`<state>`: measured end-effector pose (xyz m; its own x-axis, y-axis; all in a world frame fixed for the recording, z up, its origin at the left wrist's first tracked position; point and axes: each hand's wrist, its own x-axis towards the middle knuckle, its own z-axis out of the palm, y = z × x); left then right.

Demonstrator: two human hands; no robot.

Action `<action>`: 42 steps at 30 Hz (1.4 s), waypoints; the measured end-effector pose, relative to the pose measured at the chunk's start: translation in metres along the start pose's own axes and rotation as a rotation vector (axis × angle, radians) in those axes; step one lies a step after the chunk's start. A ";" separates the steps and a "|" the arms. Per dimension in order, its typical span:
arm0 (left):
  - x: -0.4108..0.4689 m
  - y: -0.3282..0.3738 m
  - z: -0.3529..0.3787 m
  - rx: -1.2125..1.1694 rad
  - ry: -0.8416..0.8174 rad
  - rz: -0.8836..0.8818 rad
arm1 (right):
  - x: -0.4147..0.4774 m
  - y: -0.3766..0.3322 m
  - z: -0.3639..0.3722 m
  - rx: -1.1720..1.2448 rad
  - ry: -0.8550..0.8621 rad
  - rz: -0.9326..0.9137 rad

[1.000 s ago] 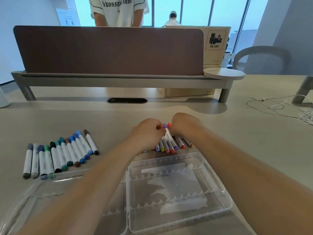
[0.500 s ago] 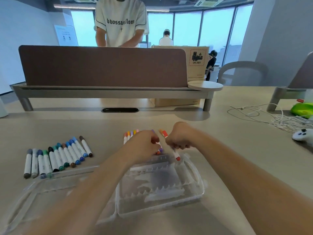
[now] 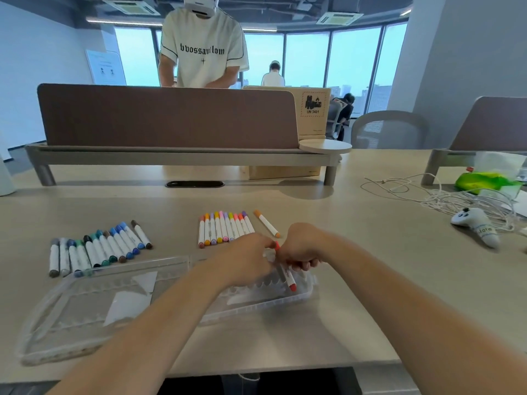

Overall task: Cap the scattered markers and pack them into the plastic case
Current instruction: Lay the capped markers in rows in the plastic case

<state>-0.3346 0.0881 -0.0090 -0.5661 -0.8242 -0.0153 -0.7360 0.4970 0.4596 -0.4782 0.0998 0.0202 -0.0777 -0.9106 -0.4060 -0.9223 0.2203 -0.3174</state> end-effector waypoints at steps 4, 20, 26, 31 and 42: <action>-0.004 0.003 0.007 0.046 -0.020 0.031 | 0.002 0.006 0.004 -0.012 0.039 -0.010; 0.005 0.002 0.017 0.106 -0.052 0.059 | 0.009 0.016 0.011 -0.106 0.115 -0.088; 0.006 0.002 0.018 0.129 -0.051 0.075 | 0.012 0.014 0.004 -0.125 0.050 -0.073; 0.007 0.001 0.018 0.102 -0.063 0.076 | 0.018 0.005 0.006 -0.207 0.060 -0.027; 0.001 -0.039 -0.032 -0.072 0.243 -0.082 | 0.042 -0.019 -0.003 -0.132 0.253 -0.100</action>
<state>-0.2946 0.0590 0.0014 -0.3933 -0.9064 0.1541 -0.7426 0.4120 0.5281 -0.4650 0.0562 0.0120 -0.0608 -0.9874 -0.1464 -0.9701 0.0930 -0.2244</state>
